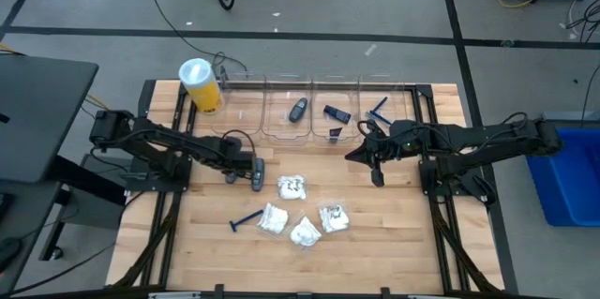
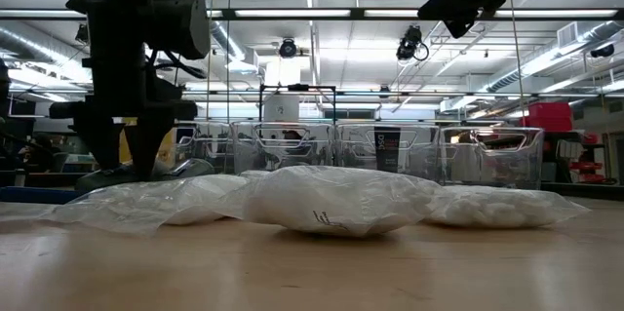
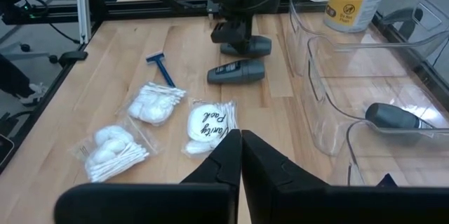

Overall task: Pick & Place Travel size toiletries
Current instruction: Put the black deodorant into the middle left transparent bin

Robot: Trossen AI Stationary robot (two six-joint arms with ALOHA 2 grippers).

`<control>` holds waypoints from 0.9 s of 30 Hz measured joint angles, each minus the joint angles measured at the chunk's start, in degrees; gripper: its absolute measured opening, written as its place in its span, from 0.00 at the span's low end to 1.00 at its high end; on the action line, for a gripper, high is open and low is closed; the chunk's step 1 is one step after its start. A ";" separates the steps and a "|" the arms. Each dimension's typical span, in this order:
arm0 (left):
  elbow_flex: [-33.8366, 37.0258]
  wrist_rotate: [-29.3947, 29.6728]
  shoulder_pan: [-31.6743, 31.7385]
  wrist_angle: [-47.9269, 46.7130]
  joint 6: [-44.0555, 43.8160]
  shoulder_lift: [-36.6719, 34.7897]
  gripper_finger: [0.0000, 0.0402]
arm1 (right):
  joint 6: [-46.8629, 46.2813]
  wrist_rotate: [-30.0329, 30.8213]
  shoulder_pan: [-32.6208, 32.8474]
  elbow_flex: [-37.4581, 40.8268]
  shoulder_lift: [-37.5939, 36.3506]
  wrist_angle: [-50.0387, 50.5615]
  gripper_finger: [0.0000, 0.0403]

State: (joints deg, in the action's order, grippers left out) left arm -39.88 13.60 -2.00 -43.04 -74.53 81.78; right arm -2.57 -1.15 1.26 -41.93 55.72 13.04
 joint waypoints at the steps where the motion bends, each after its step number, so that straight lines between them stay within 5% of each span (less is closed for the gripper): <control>1: 0.18 -0.12 0.00 -0.10 -0.08 0.00 0.62 | 0.00 0.00 0.01 0.00 0.00 0.00 0.04; 27: 0.53 -0.64 0.00 0.51 0.14 -0.02 0.54 | -0.02 -0.02 0.00 0.00 0.00 0.02 0.03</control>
State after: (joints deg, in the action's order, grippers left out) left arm -39.35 12.96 -2.00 -42.52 -74.39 81.76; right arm -2.59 -1.17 1.26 -41.93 55.72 13.06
